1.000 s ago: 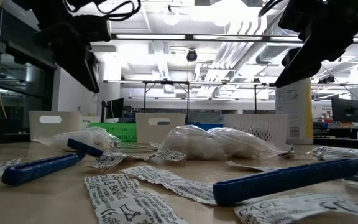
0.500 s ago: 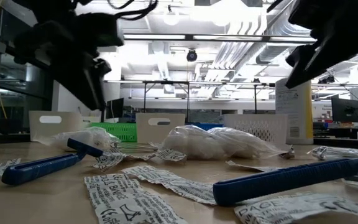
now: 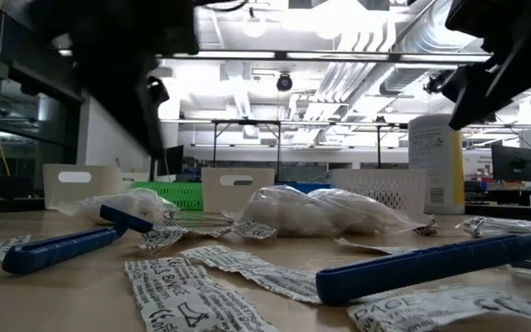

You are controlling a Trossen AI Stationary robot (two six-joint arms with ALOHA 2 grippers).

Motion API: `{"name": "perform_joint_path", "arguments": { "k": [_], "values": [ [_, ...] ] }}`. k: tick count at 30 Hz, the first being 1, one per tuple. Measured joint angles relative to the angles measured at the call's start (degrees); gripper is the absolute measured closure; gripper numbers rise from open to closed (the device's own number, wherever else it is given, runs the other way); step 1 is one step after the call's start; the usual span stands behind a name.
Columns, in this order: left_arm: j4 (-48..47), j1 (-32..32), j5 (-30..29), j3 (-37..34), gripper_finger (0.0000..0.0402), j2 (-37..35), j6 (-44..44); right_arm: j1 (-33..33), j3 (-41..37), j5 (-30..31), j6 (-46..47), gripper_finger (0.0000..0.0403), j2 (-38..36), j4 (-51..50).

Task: Pick & Place Travel size toiletries
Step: Put the blue razor into the green bin

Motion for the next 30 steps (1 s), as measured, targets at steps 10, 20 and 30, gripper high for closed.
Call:
{"name": "perform_joint_path", "arguments": {
  "k": [10,20,30],
  "values": [
    [-1.1,0.0,0.5,4.0,0.0252,2.2,-33.6,1.7,0.0,0.1,3.1,0.0149,0.0,-1.6],
    [-14.5,-2.3,3.1,13.0,0.0252,7.3,-50.7,1.7,0.0,2.9,3.1,0.0149,0.0,-2.3],
    [-21.0,-5.2,2.5,23.0,0.0252,16.1,-61.5,1.7,0.0,2.9,4.0,0.0149,0.0,-3.5]
  ]
}}
